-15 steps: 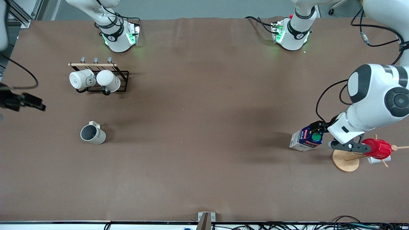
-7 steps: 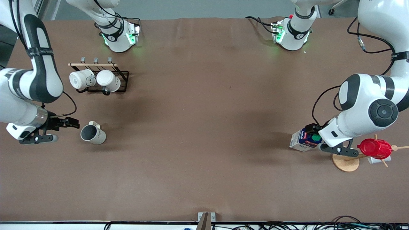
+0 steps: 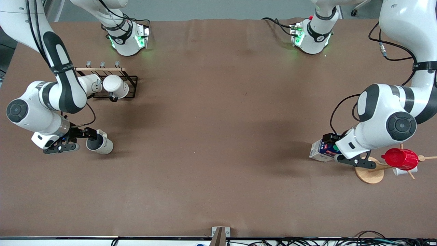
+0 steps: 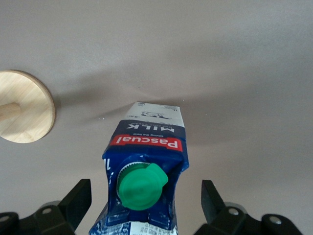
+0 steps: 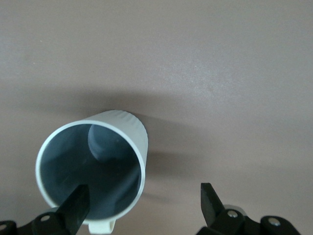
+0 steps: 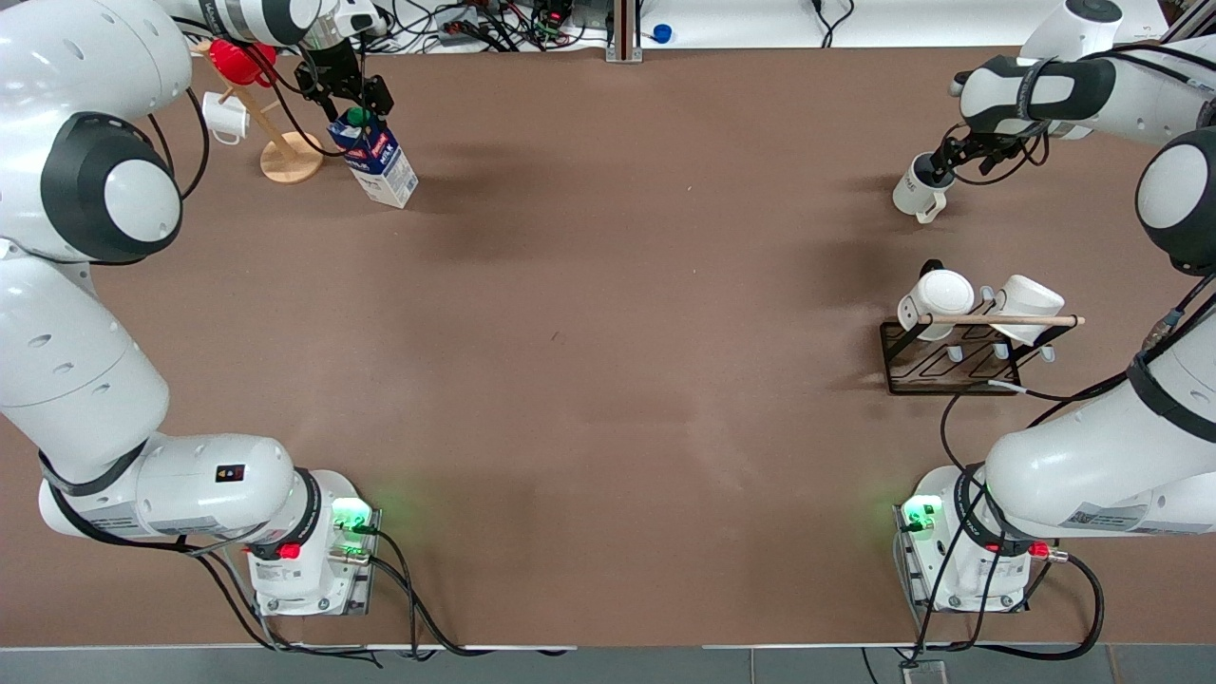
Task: Place cup and milk on table
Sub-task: 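Grasp the milk carton with the left gripper while the right gripper grasps the mug, then carry the carton and the mug toward each other at table center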
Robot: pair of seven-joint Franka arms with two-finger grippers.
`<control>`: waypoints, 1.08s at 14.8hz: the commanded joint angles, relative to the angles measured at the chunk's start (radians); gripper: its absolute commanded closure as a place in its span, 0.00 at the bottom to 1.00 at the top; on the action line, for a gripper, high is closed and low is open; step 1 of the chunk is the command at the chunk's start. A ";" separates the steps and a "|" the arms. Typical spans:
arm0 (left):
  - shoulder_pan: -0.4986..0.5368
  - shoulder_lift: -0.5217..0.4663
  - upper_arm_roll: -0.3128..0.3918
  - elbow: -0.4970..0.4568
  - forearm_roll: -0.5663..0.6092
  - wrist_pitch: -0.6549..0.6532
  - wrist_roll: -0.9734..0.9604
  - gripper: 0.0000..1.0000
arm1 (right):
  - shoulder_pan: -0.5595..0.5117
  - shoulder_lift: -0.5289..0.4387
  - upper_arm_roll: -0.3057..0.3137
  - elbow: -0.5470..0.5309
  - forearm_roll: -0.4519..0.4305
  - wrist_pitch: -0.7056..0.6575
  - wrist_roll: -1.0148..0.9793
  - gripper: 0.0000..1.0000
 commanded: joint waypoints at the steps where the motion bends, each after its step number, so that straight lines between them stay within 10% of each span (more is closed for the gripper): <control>1: 0.009 0.012 -0.006 -0.005 0.015 -0.002 0.006 0.10 | 0.004 0.016 0.010 -0.007 0.013 0.040 -0.018 0.01; 3: 0.007 0.011 -0.006 -0.003 0.014 -0.002 0.002 0.25 | 0.007 0.028 0.010 -0.007 0.013 0.056 -0.017 0.08; 6: 0.003 0.006 -0.006 0.003 0.014 -0.010 -0.006 0.54 | 0.010 0.028 0.011 -0.007 0.013 0.060 -0.015 0.45; 10: 0.001 -0.018 -0.009 0.029 0.009 -0.017 0.000 0.63 | 0.008 0.028 0.010 -0.003 0.018 0.054 -0.004 0.95; 16: 0.001 -0.044 -0.035 0.049 0.001 -0.060 -0.015 0.70 | 0.021 -0.019 0.014 0.026 0.024 -0.076 0.101 1.00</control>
